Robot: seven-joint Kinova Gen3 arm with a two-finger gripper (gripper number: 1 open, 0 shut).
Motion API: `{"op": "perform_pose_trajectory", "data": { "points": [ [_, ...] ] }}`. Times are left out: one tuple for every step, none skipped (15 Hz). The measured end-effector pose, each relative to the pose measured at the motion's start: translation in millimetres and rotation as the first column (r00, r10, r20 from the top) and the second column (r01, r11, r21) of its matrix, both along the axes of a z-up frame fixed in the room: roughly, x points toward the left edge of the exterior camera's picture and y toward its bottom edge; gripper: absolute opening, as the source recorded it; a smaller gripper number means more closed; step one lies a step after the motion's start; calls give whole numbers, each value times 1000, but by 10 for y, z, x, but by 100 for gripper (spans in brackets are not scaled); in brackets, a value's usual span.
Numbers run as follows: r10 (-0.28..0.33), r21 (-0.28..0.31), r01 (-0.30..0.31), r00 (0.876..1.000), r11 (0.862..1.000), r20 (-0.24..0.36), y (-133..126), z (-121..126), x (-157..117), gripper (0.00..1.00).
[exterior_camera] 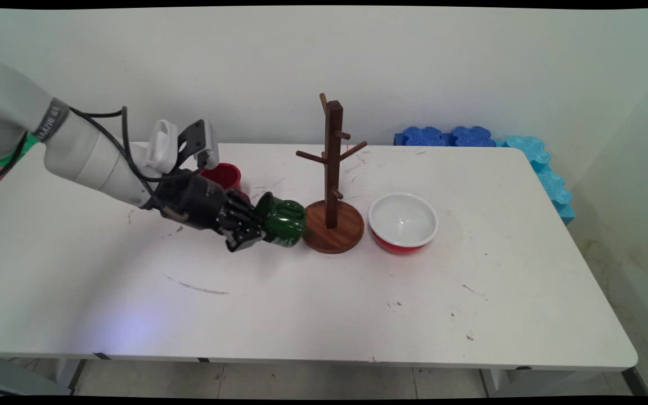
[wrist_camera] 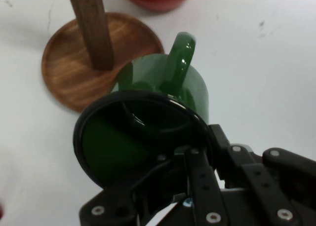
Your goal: Place the picked object on the table
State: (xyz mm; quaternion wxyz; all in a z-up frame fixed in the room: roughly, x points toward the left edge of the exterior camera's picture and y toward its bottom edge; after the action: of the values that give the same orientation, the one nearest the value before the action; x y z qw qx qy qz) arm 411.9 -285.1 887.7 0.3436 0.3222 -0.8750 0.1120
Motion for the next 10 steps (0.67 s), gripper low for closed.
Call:
{"op": "perform_pose_trajectory", "data": {
  "points": [
    [-8,-3,8,1000,1000,18,3,12,22,0],
    [-14,-4,15,999,1000,40,10,24,48,0],
    [-20,-4,20,998,1000,62,17,34,73,0],
    [-24,-4,24,997,1000,80,24,42,94,0],
    [-27,-4,27,995,1000,101,30,50,114,0],
    [-30,-3,30,992,1000,121,36,58,132,0],
    [-32,-2,32,990,999,138,42,64,147,0],
    [-34,-2,34,988,999,149,46,67,158,0],
    [-37,-1,37,986,999,165,52,71,173,0],
    [-40,1,41,982,999,186,60,73,195,0]
  ]
}}
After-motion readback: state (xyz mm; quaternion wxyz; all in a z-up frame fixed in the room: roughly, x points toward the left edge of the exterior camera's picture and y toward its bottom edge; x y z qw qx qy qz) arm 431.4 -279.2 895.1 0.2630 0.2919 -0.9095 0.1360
